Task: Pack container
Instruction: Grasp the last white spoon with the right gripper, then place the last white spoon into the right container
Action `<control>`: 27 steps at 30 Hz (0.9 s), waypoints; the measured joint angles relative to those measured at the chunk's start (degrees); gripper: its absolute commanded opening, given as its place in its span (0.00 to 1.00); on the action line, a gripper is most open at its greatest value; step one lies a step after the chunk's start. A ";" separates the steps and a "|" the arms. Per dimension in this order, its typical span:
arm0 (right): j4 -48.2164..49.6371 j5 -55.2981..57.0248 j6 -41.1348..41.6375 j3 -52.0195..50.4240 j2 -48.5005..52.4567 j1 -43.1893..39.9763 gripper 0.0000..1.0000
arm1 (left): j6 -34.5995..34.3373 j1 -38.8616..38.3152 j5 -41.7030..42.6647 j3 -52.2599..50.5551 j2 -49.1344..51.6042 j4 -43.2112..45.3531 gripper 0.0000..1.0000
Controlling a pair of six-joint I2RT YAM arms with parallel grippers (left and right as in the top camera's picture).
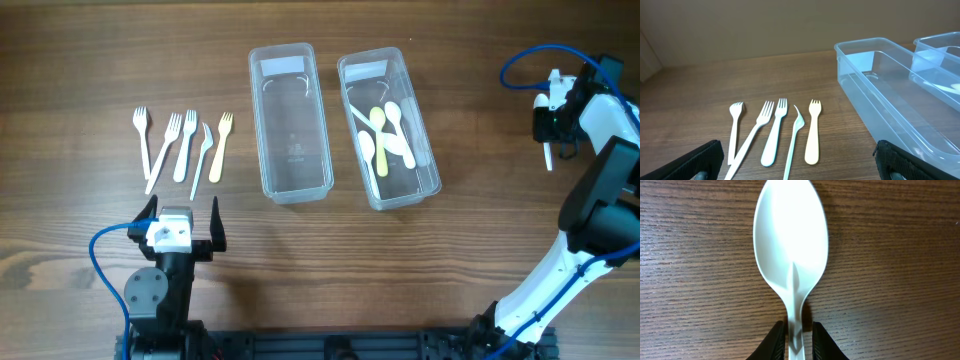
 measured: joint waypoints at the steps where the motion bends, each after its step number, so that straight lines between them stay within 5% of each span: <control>1: -0.02 -0.17 0.09 0.00 0.00 0.00 0.15 | 0.02 0.00 0.00 0.00 0.00 0.00 1.00; 5: -0.11 -2.56 0.35 0.00 0.00 -0.02 0.16 | 0.02 0.00 0.00 0.00 0.00 0.00 1.00; 9: -0.66 -6.08 0.70 0.00 0.00 0.00 0.04 | 0.02 0.00 -0.02 0.00 0.00 0.00 1.00; 27: -3.32 -15.74 10.29 0.00 -3.56 0.33 0.04 | 0.02 0.00 -0.02 0.00 0.00 0.00 1.00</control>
